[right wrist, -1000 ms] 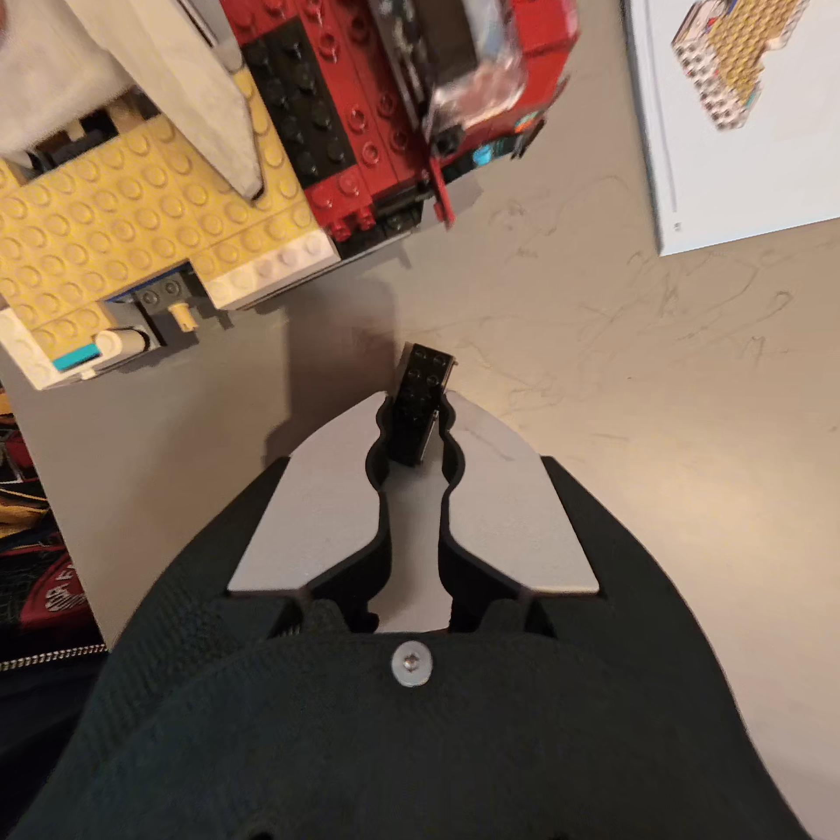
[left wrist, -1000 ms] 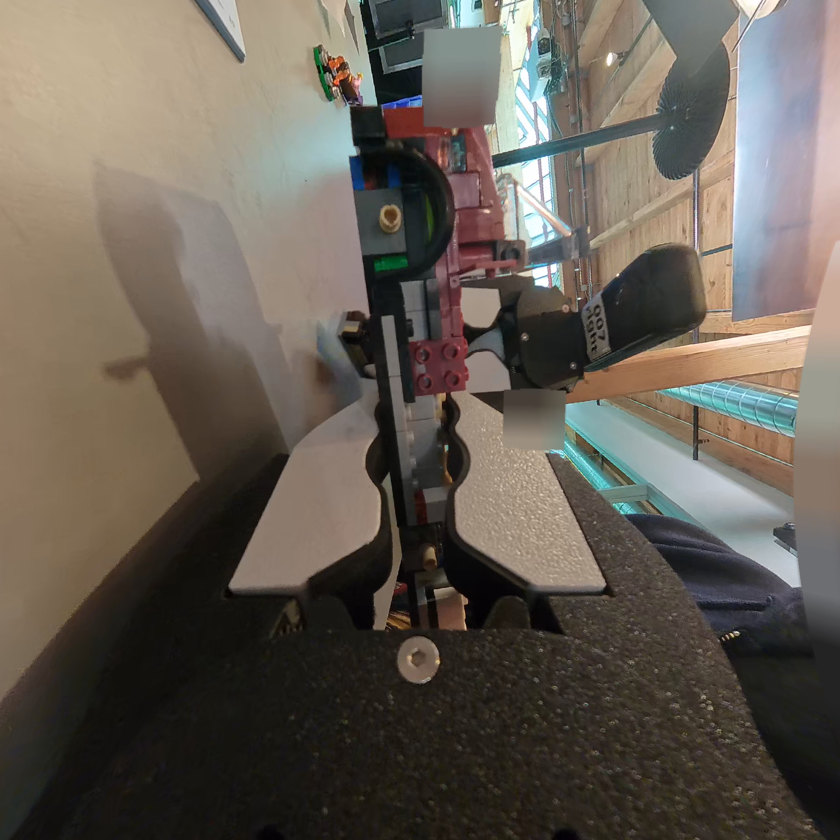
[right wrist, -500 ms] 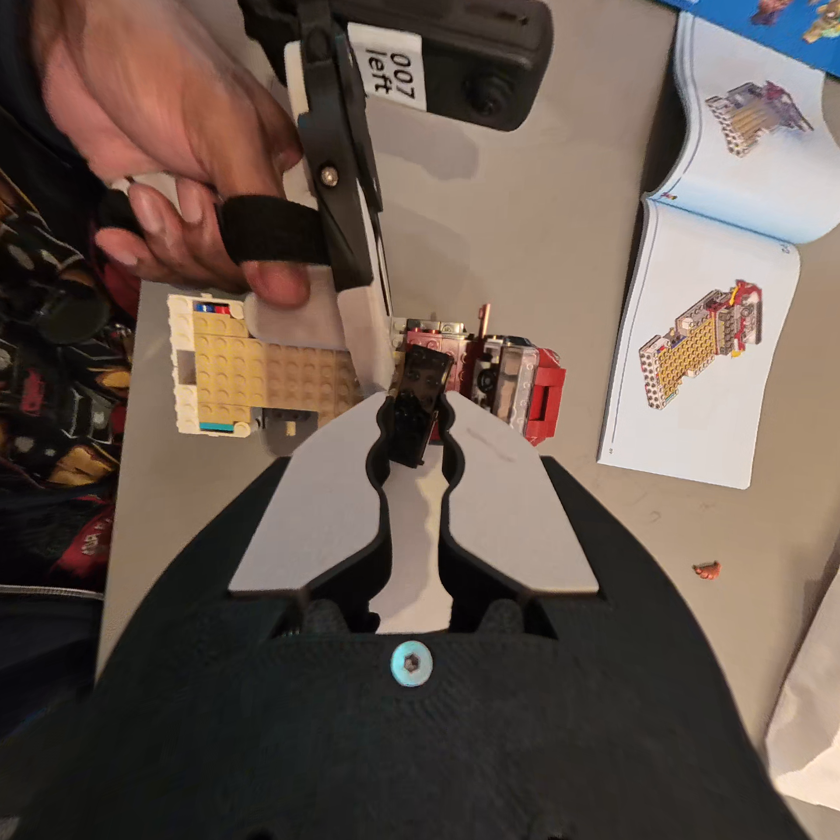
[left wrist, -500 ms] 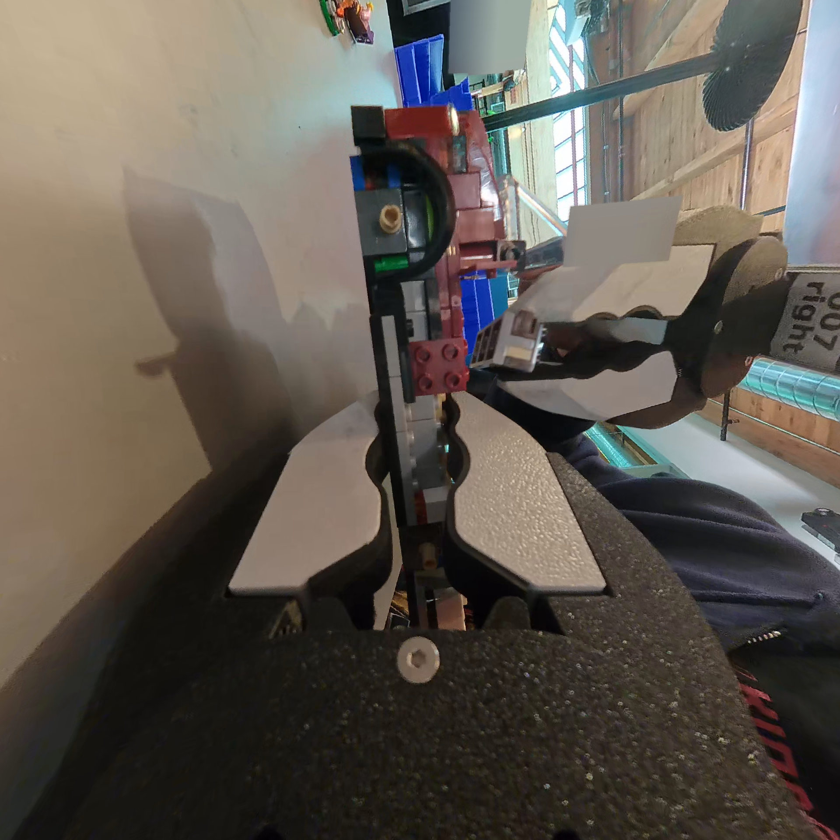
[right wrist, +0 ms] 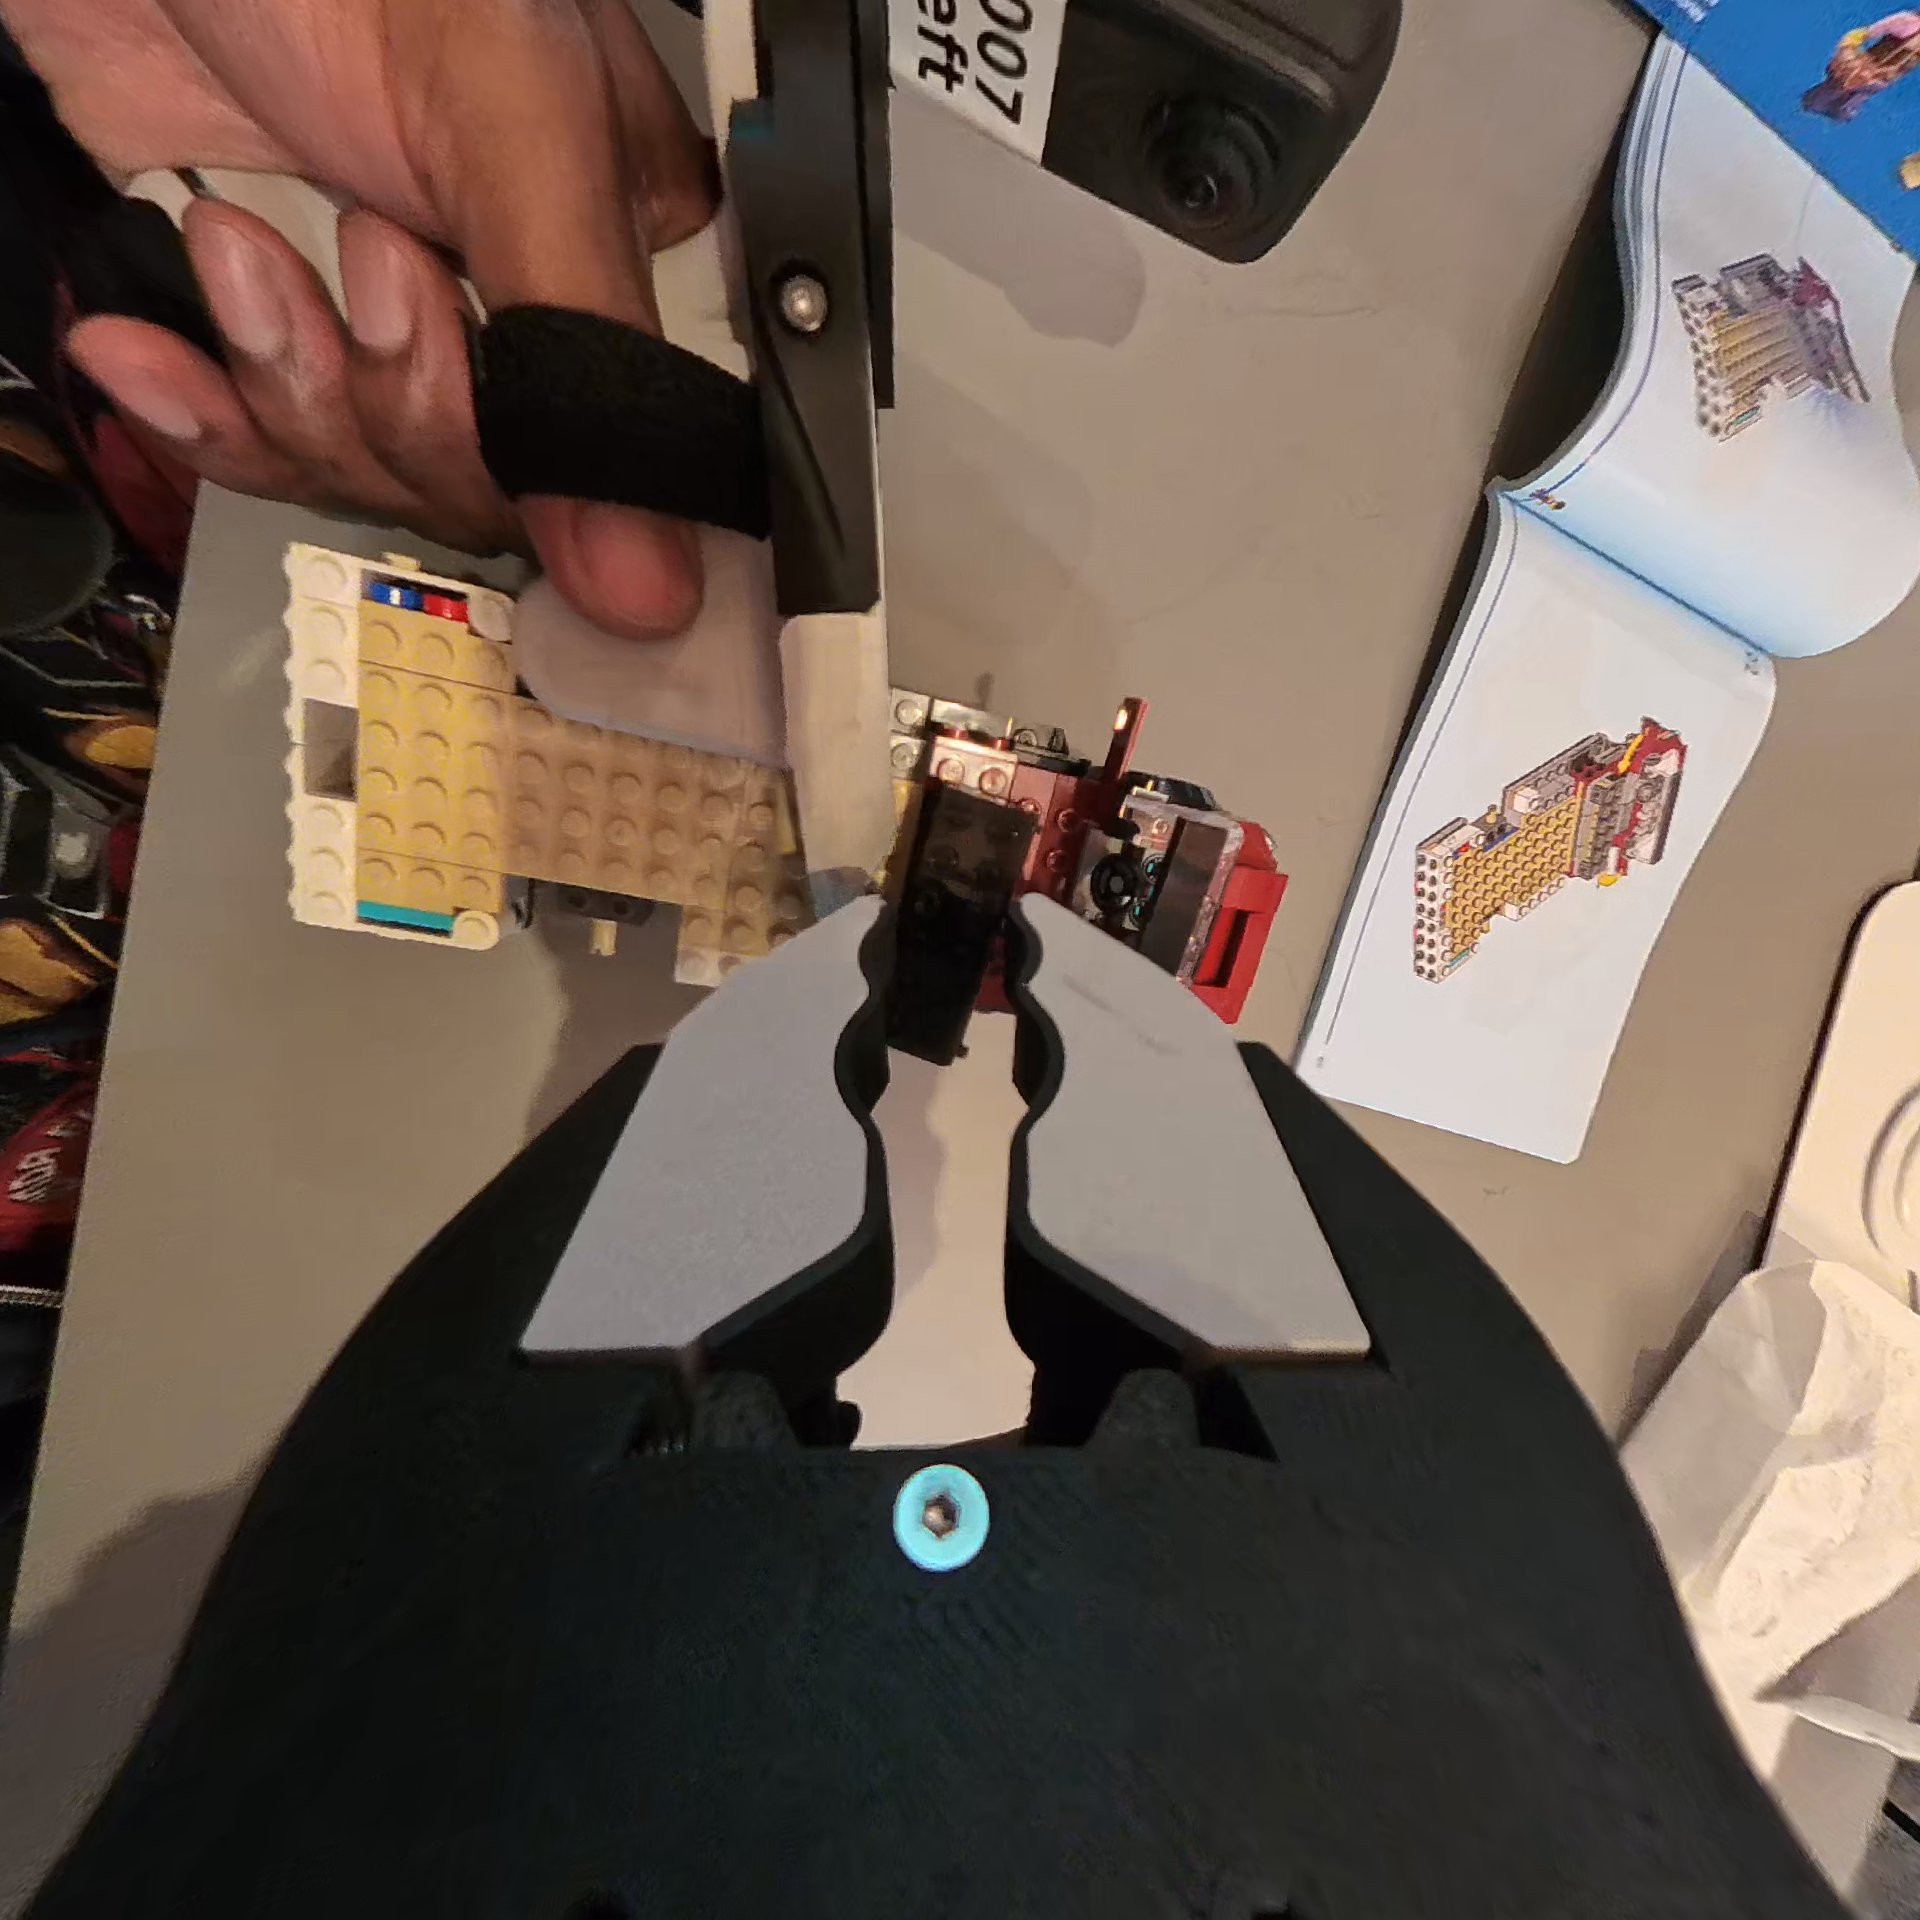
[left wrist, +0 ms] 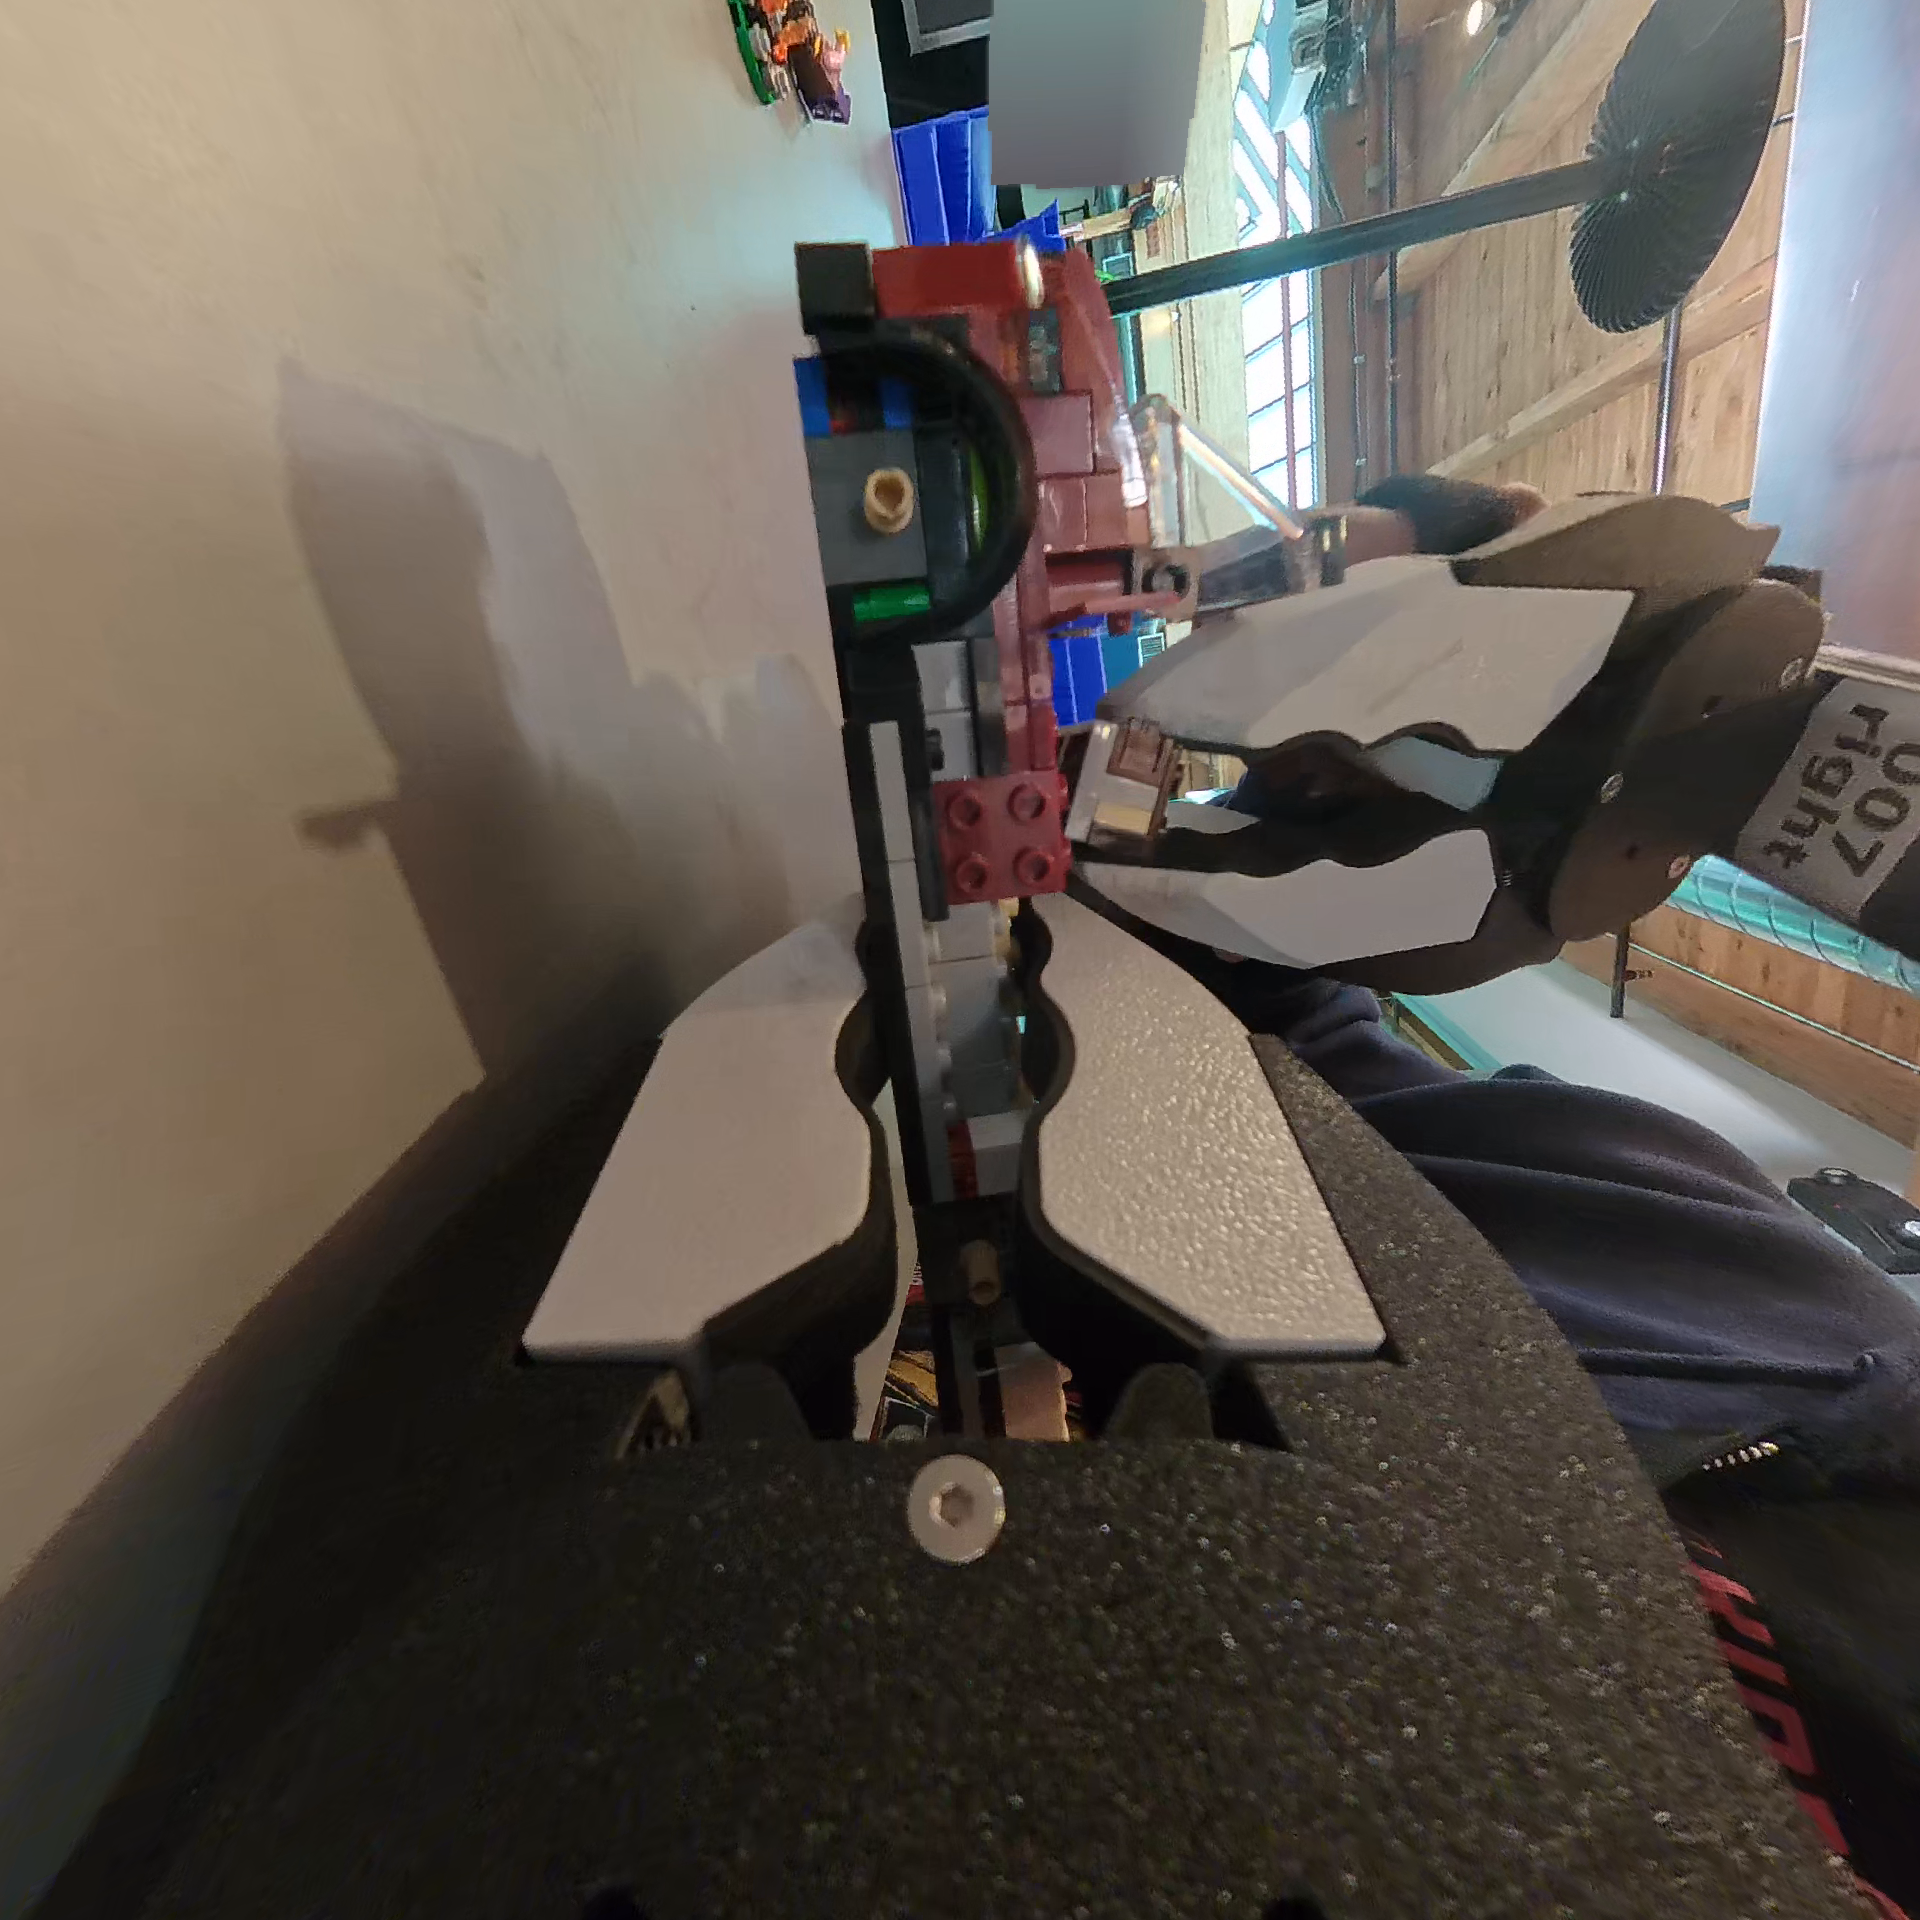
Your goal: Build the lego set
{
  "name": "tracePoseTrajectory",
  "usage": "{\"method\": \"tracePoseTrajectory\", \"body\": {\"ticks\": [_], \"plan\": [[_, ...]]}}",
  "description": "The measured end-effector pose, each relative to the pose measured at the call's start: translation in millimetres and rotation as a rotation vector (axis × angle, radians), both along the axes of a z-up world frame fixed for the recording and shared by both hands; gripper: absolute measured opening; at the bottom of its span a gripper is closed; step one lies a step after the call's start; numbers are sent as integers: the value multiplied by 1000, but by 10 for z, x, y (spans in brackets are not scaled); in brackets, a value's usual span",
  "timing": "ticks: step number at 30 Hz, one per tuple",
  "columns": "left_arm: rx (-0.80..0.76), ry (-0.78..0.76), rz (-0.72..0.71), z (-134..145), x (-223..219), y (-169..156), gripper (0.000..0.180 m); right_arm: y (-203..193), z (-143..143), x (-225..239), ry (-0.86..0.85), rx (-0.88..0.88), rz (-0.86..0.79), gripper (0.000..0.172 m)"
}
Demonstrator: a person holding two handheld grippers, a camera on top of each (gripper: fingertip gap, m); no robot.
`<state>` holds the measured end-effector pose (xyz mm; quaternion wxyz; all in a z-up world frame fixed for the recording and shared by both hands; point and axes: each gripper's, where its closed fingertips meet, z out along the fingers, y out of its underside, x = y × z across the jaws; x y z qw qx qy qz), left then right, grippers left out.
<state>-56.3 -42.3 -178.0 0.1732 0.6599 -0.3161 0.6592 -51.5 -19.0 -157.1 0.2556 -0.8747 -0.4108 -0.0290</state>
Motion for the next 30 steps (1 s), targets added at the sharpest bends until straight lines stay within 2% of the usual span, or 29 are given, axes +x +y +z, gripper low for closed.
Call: {"method": "tracePoseTrajectory", "body": {"ticks": [4, 11, 20, 30], "plan": [[-19, 1, 2, -3, -3, -7, 21, 25, 4, -8, -58, 22, -1, 19], [-41, -4, 1, 6, -19, -31, 21, -12, 17, -87, 1, -5, 21, 19], [-55, -4, 11, 10, -23, -21, 21, 45, -21, -44, -86, 13, 4, 23], [-91, -10, 29, 33, -23, 13, 21, 35, 87, -67, -36, 42, -33, 22]]}}
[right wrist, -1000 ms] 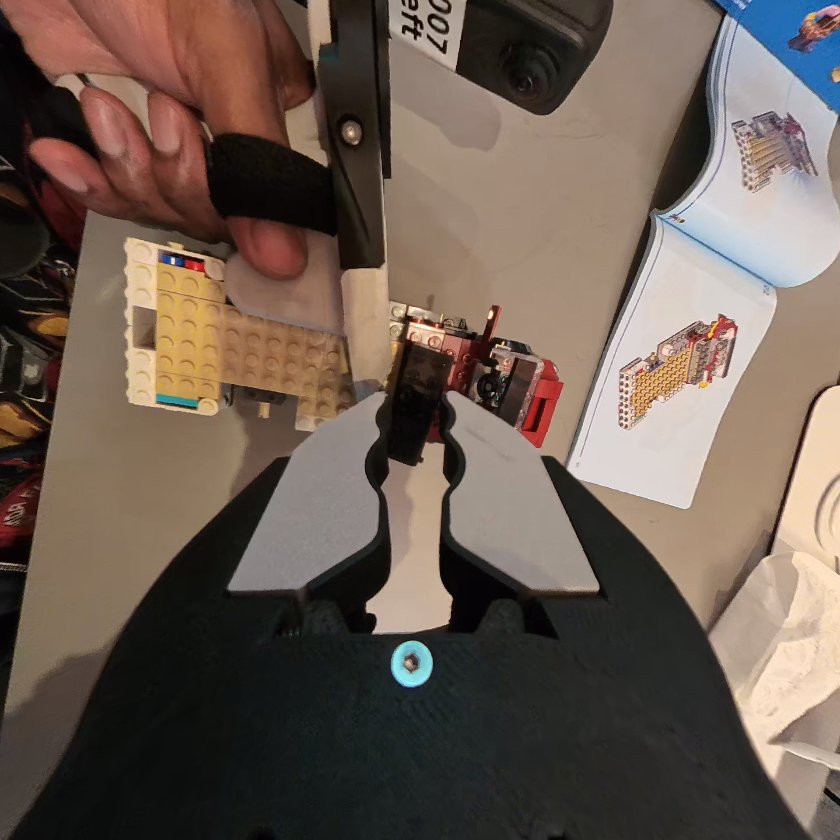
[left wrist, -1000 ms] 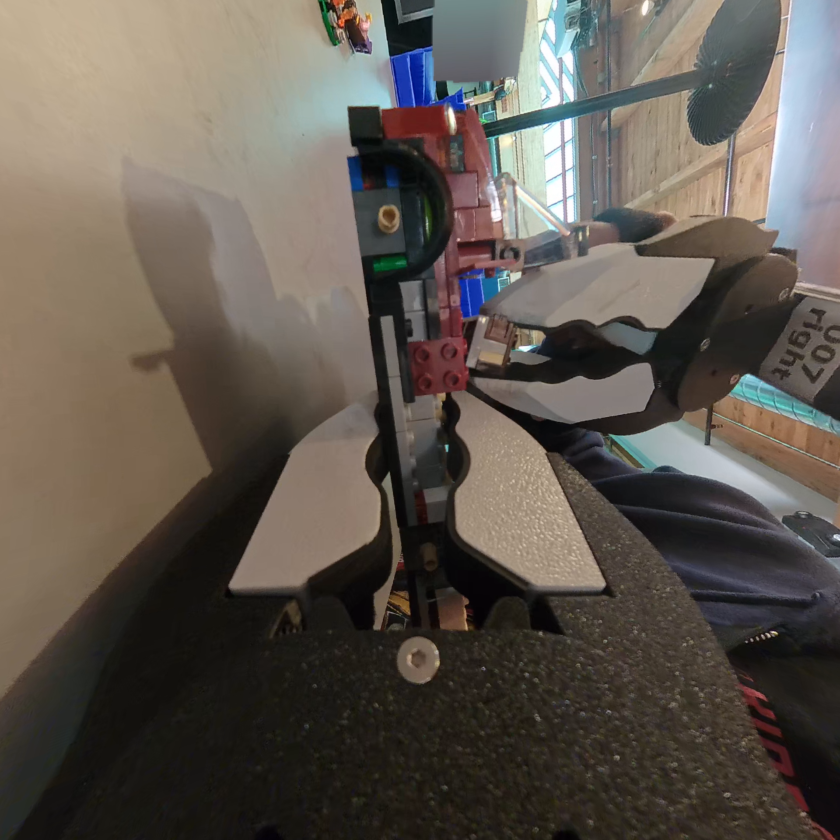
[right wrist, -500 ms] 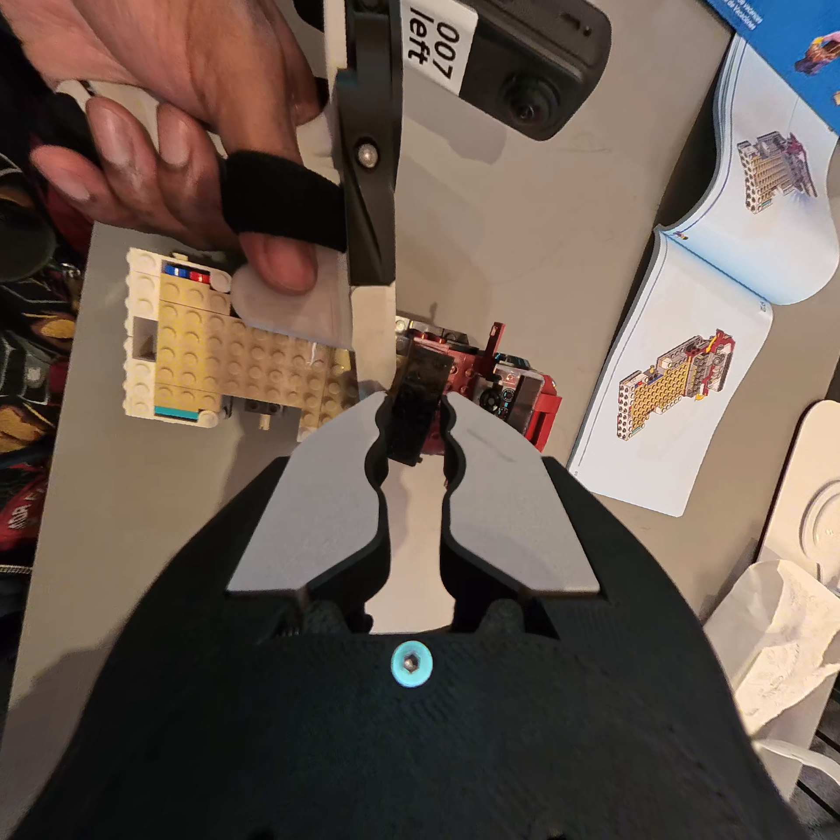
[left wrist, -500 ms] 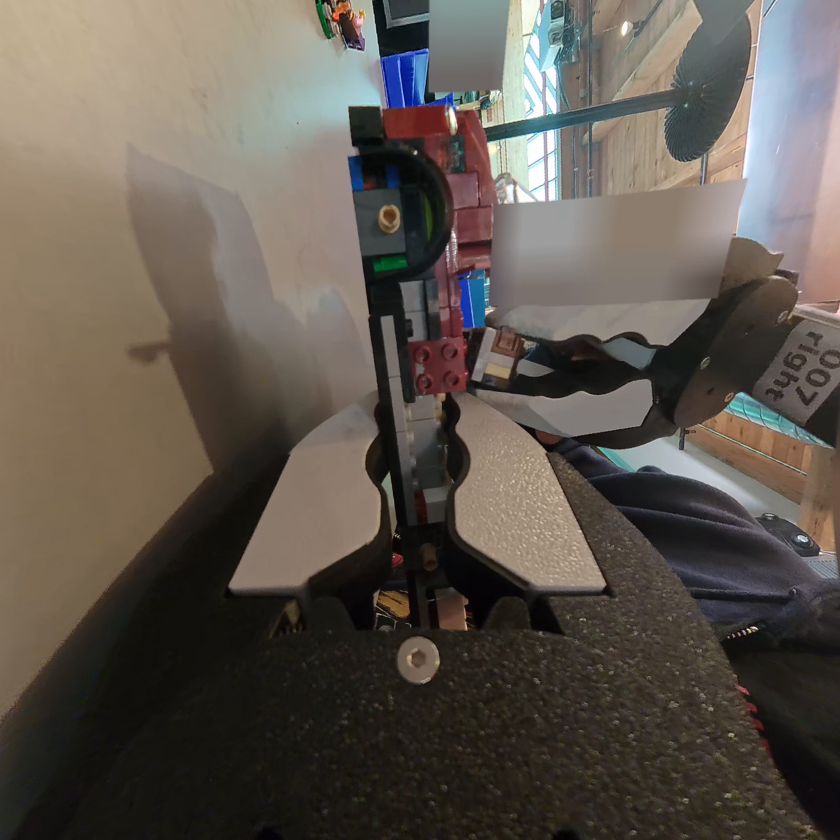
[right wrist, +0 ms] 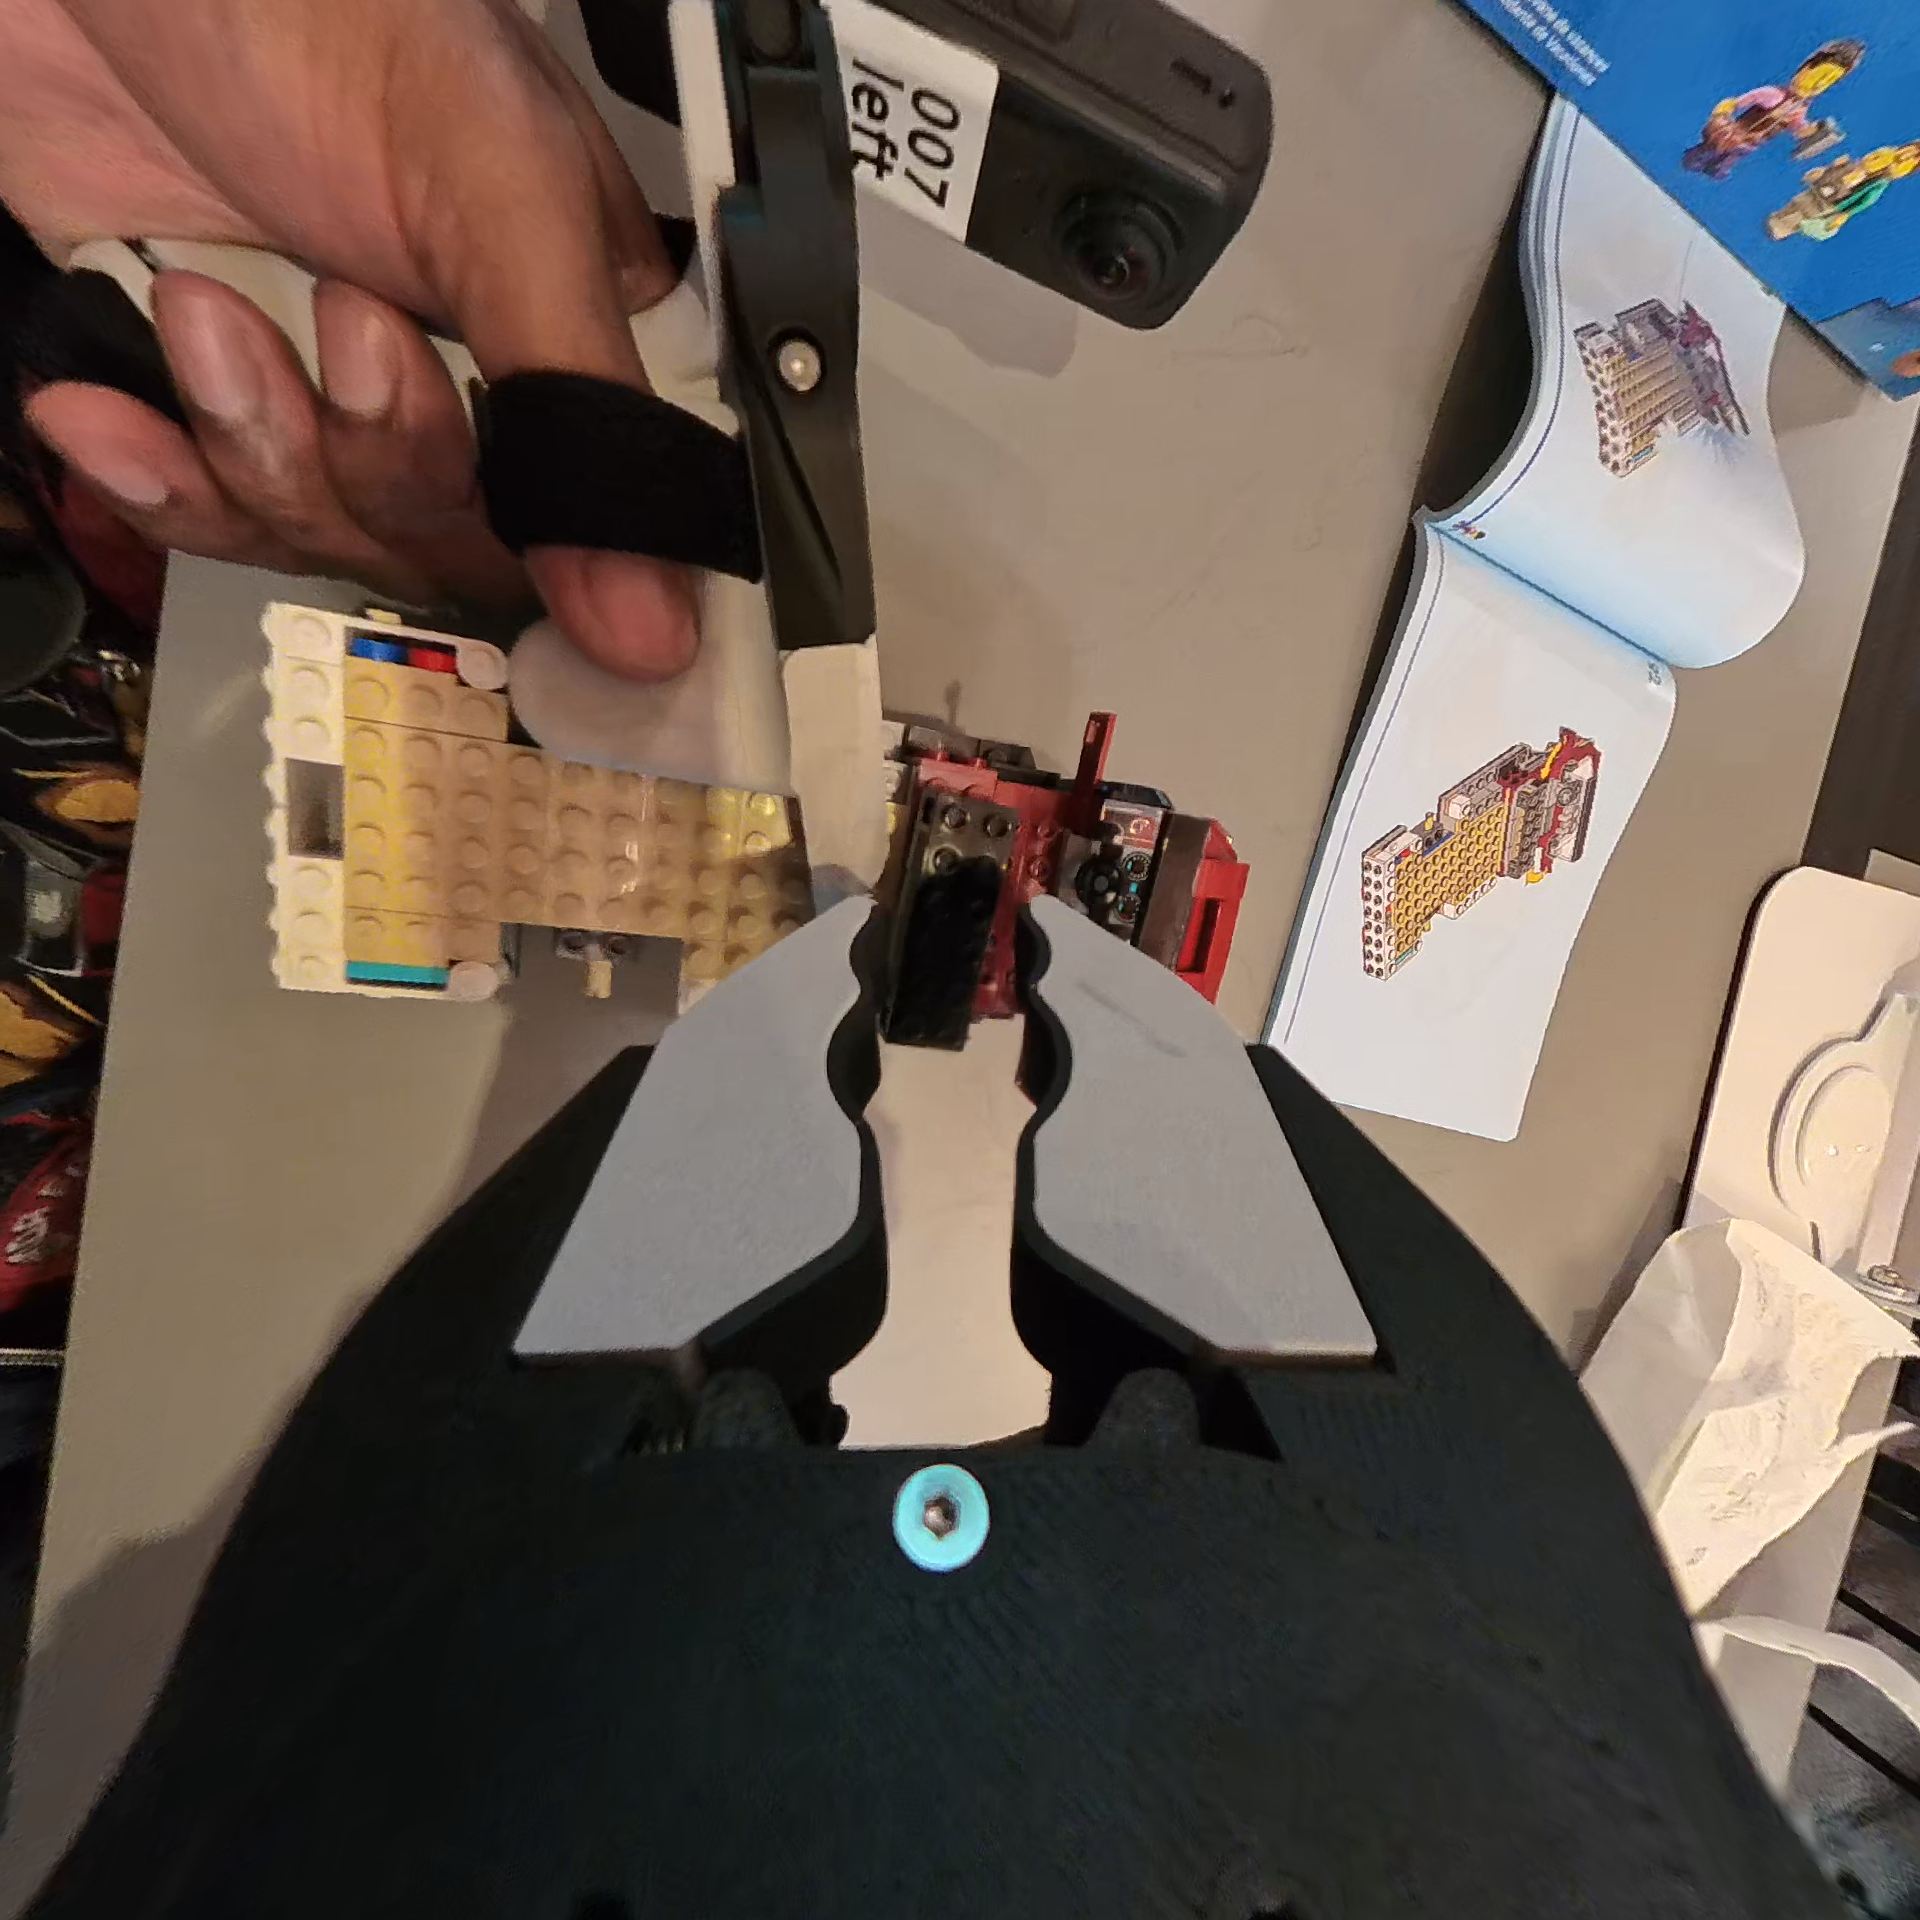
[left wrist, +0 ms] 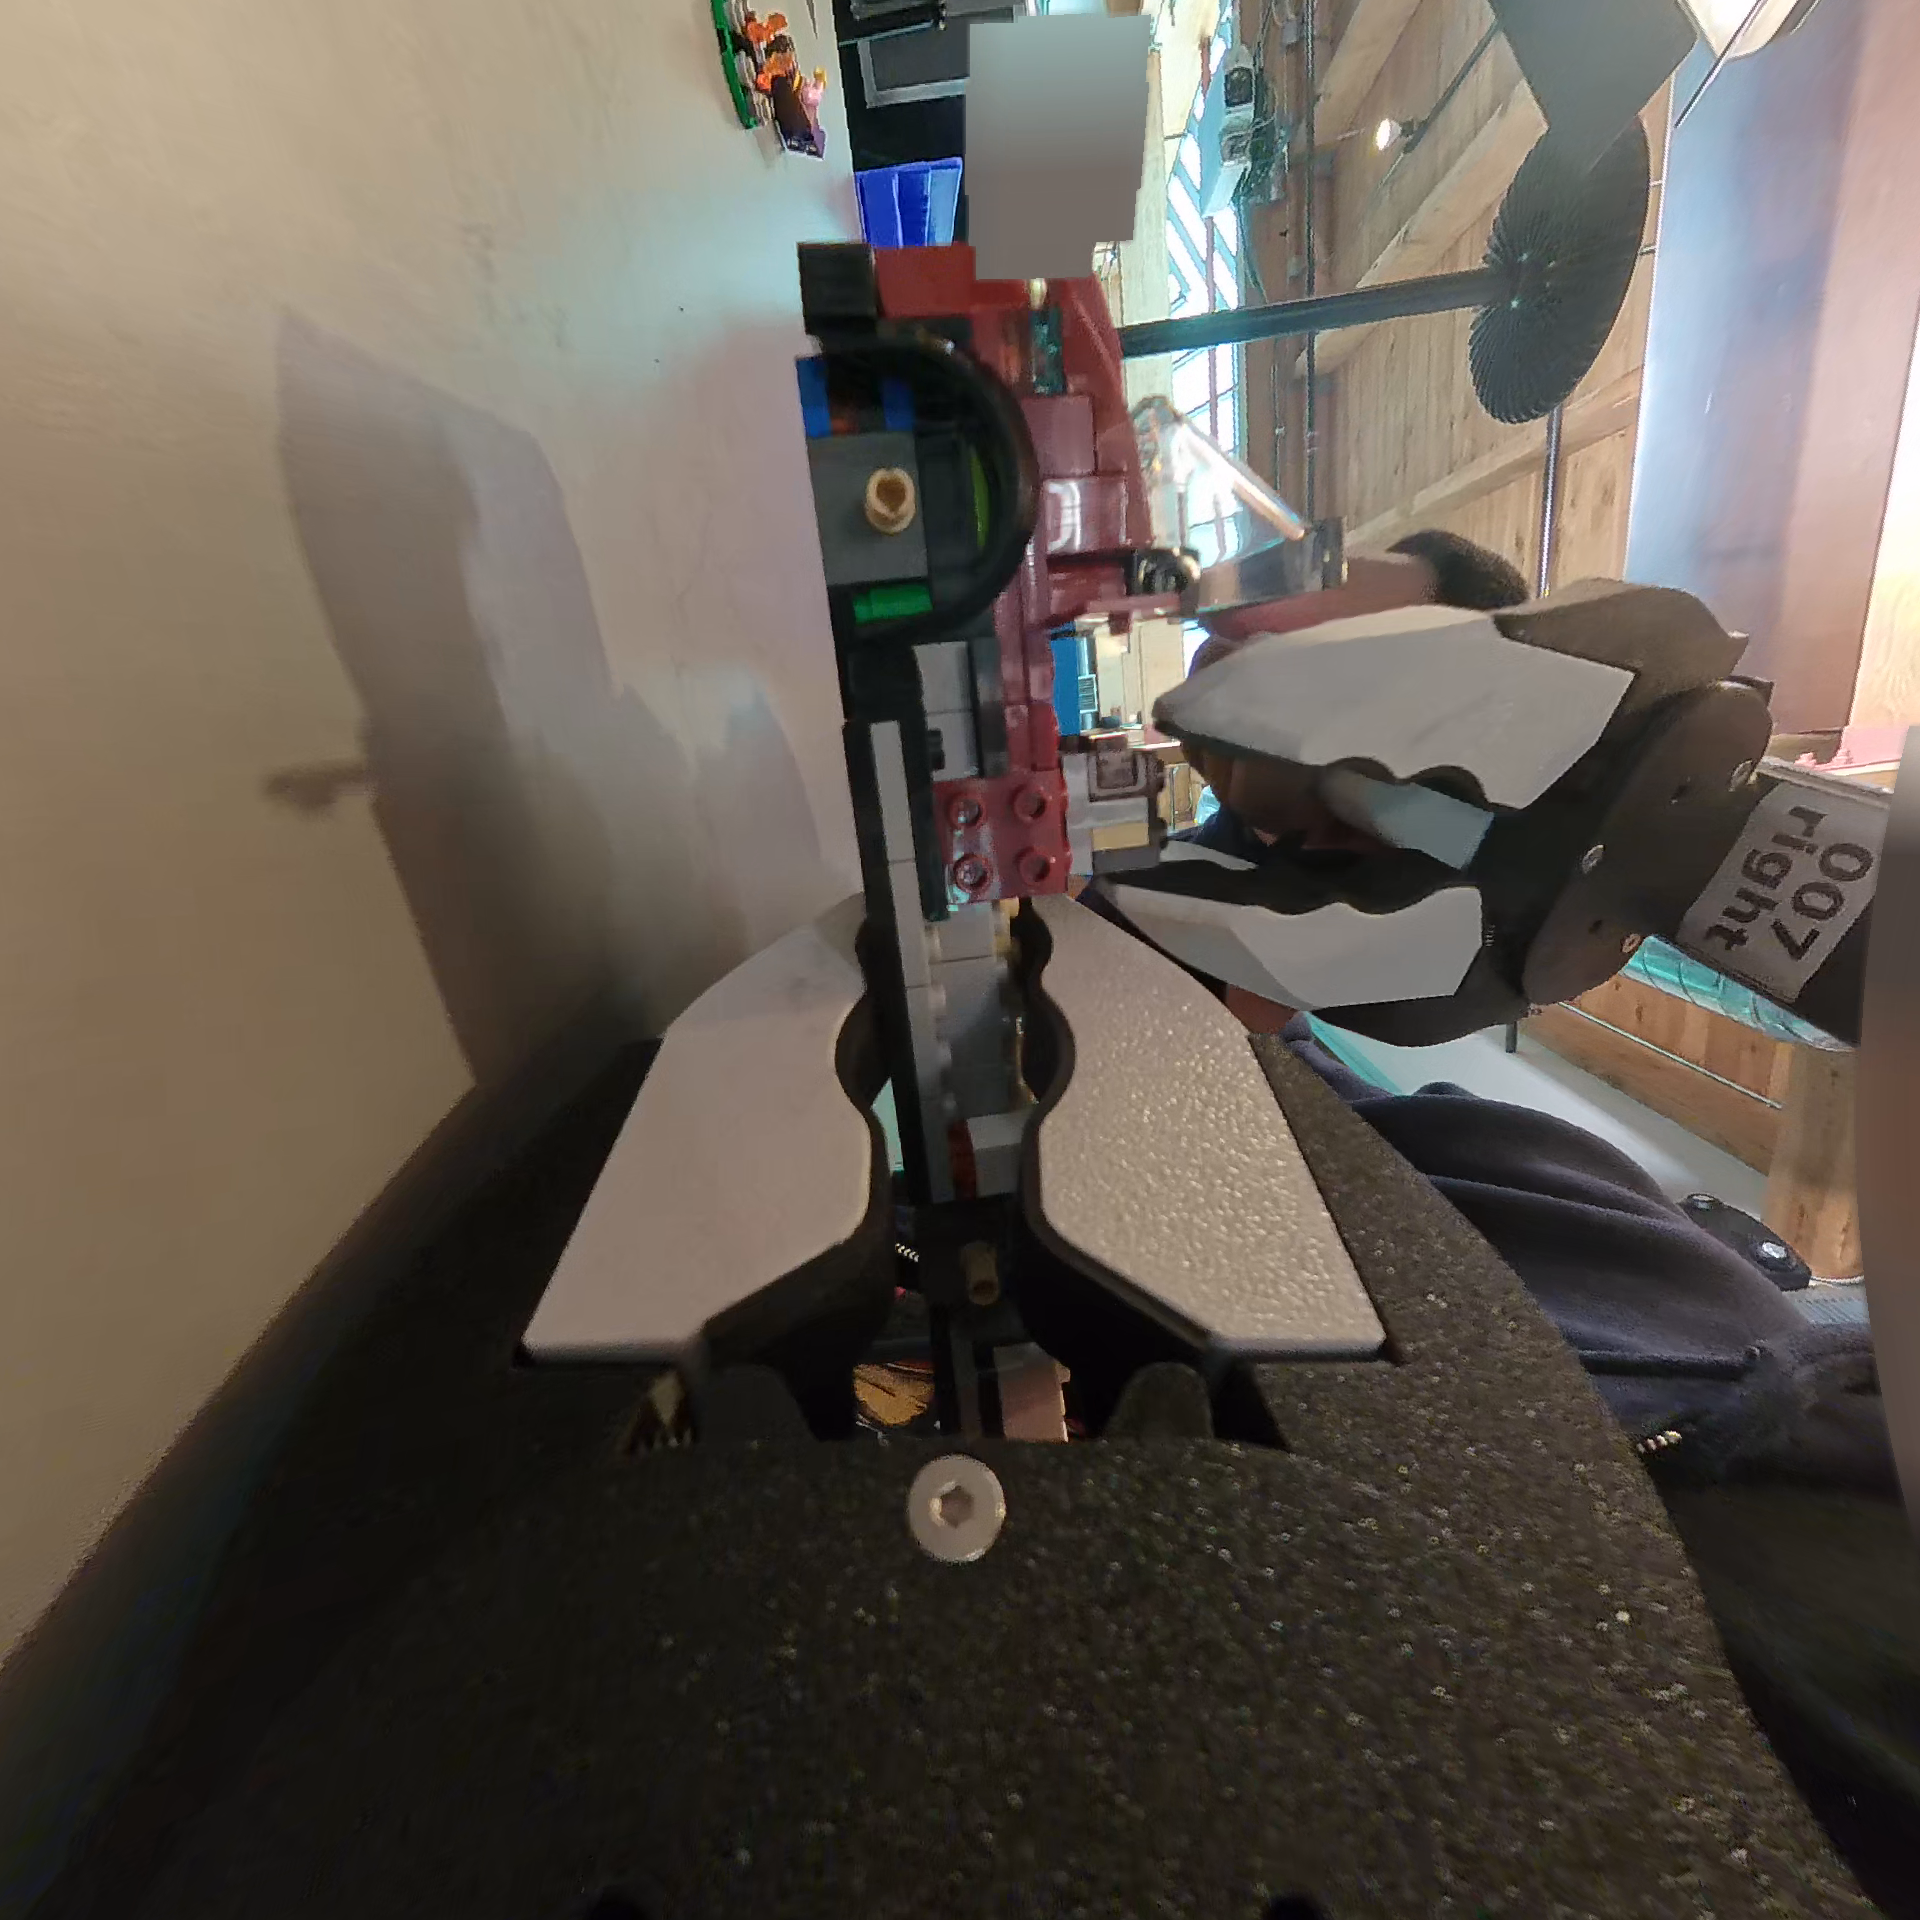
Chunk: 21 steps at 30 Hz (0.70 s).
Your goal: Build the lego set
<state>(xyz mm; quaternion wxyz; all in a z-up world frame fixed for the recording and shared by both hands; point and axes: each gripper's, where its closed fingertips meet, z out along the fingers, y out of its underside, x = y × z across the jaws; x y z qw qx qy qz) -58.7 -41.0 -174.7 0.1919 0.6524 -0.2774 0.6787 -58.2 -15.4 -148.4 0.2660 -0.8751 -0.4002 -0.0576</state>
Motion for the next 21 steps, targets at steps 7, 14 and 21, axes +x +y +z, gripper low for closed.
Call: {"method": "tracePoseTrajectory", "body": {"ticks": [7, 14, 21], "plan": [[10, 0, 2, -4, -4, -5, 21, -16, -75, 41, 7, -61, -65, 15], [42, 16, 9, -36, 4, -6, 21, -5, -105, 39, -14, -83, -83, 15], [143, 30, 37, -75, 23, 16, 22, 12, -131, 67, -48, -82, -102, 15]]}}
